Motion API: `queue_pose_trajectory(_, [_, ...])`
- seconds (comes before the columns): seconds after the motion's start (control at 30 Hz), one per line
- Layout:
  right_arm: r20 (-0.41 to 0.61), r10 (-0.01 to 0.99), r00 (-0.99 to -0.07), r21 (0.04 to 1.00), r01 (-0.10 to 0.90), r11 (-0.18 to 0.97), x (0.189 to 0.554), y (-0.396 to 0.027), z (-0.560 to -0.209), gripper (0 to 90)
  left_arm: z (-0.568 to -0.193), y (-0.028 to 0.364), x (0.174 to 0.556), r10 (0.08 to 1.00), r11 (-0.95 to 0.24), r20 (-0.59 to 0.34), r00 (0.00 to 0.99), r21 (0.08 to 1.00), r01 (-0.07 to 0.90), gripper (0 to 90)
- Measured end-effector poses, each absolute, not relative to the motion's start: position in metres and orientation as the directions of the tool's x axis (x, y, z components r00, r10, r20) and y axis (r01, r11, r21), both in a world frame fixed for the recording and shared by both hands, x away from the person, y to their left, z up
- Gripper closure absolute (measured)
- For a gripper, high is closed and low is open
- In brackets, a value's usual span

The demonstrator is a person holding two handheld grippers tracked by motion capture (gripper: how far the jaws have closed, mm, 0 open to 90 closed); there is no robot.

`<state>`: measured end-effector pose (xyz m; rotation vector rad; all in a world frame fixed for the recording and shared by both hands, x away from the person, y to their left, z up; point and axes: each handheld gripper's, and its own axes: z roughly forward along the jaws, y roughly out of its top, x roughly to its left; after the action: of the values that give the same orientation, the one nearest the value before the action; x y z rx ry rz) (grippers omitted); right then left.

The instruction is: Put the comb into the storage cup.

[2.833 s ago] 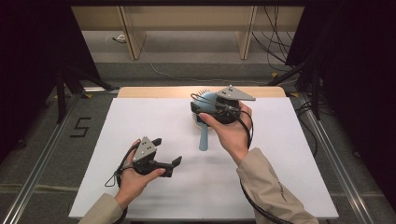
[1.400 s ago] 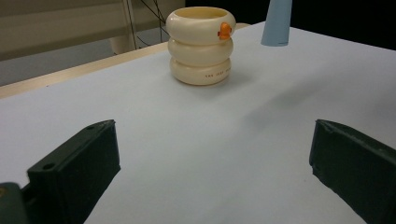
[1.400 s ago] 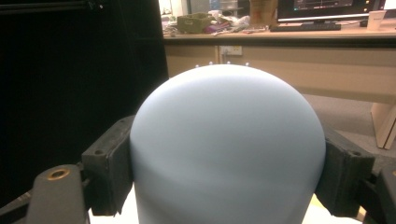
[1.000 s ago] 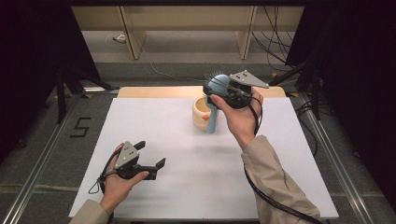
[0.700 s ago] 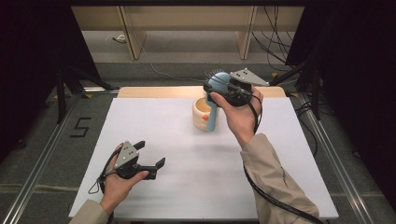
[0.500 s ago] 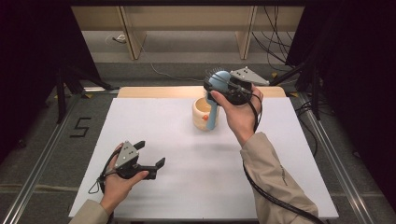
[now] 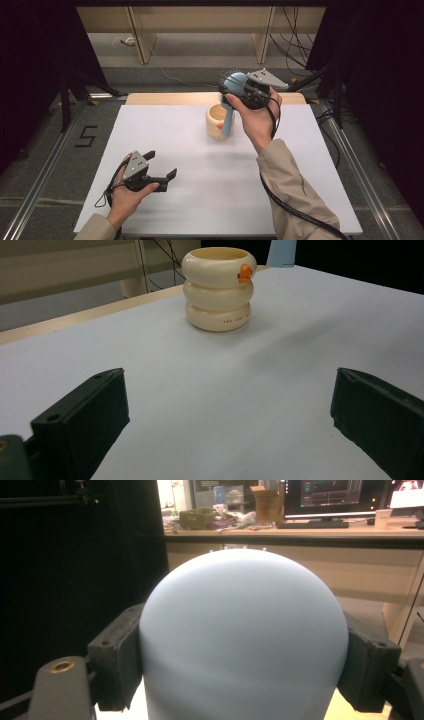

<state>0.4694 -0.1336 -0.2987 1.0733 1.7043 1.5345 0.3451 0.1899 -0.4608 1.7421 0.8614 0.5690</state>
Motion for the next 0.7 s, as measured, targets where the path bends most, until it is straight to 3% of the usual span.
queue_pose_trajectory(0.7, [0.067,0.877,-0.476,0.993,0.118,-0.011,0.4793,-0.135,-0.2956,20.7,-0.4607,0.1907,0.3454,0.782,-0.176,-0.035,0.623,0.946,0.273,1.8])
